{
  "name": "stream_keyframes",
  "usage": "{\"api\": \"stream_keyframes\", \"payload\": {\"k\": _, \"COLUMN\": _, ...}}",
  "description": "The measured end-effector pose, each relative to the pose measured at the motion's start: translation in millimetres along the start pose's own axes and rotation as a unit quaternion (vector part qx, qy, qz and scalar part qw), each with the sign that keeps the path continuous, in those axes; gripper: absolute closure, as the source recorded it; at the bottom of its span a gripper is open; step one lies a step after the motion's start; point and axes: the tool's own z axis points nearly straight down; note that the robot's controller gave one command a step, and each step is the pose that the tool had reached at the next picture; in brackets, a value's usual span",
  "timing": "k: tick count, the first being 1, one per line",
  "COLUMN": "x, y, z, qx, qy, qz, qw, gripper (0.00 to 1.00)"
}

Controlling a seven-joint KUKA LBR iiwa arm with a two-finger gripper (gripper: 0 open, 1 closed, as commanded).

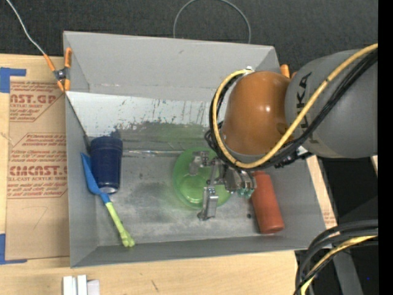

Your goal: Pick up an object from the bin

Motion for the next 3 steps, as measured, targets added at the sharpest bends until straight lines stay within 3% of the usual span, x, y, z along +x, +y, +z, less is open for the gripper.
{"api": "stream_keyframes", "payload": {"k": 1, "x": -1.5, "y": -0.5, "z": -4.5, "qx": 0.0, "qy": -0.0038, "qz": 0.001, "qw": 1.0, "gripper": 0.0}}
{"api": "stream_keyframes", "payload": {"k": 2, "x": -54.3, "y": -27.7, "z": 108.6, "qx": -0.001, "qy": 0.0007, "qz": 0.035, "qw": 0.9994, "gripper": 0.0}}
{"api": "stream_keyframes", "payload": {"k": 3, "x": -63.0, "y": -28.6, "z": 106.5, "qx": -0.002, "qy": -0.0062, "qz": 0.038, "qw": 0.9993, "gripper": 0.0}}
